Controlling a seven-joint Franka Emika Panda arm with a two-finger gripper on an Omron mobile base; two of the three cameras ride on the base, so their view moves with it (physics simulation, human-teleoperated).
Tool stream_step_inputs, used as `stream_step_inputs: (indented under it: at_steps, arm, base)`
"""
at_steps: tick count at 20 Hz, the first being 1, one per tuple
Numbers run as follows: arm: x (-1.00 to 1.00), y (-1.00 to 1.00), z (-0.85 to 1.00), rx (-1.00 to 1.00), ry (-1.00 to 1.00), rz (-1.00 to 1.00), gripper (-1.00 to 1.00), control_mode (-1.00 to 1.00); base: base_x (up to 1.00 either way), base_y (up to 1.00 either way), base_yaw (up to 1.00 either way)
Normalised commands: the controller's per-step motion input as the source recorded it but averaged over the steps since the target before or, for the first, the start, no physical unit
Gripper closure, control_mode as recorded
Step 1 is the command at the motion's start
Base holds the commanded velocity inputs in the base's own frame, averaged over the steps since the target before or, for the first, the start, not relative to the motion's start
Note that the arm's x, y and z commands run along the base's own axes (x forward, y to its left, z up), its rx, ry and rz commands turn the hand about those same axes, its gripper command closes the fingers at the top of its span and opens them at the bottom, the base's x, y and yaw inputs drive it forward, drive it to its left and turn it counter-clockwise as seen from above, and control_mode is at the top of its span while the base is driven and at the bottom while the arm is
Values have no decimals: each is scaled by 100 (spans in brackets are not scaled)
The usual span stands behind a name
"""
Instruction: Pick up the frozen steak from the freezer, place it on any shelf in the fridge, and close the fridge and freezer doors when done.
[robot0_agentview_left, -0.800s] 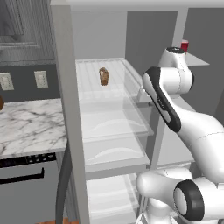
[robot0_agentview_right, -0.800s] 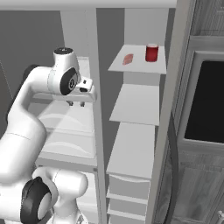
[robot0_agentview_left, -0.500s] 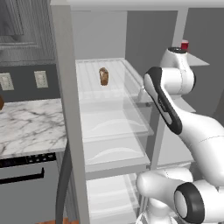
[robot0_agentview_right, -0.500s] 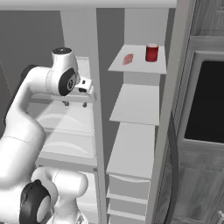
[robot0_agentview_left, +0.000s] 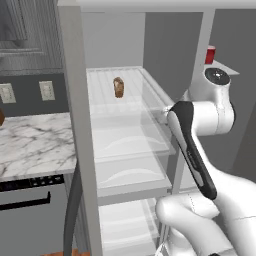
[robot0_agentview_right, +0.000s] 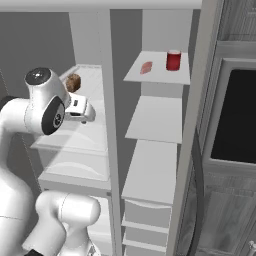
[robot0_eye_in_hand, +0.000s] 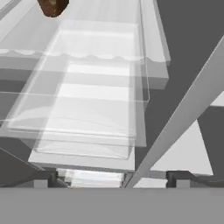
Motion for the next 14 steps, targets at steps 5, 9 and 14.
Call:
stream_step_inputs:
  at_steps: [5, 9, 14]
  arm:
    - [-20, 0, 4, 0, -17, 0, -100, -100]
    - [-17, 0, 0, 0, 0, 0, -100, -100]
    - [-47, -18, 0, 0, 0, -4, -100, -100]
  base:
    - [0, 0, 0]
    - [0, 0, 0]
    - [0, 0, 0]
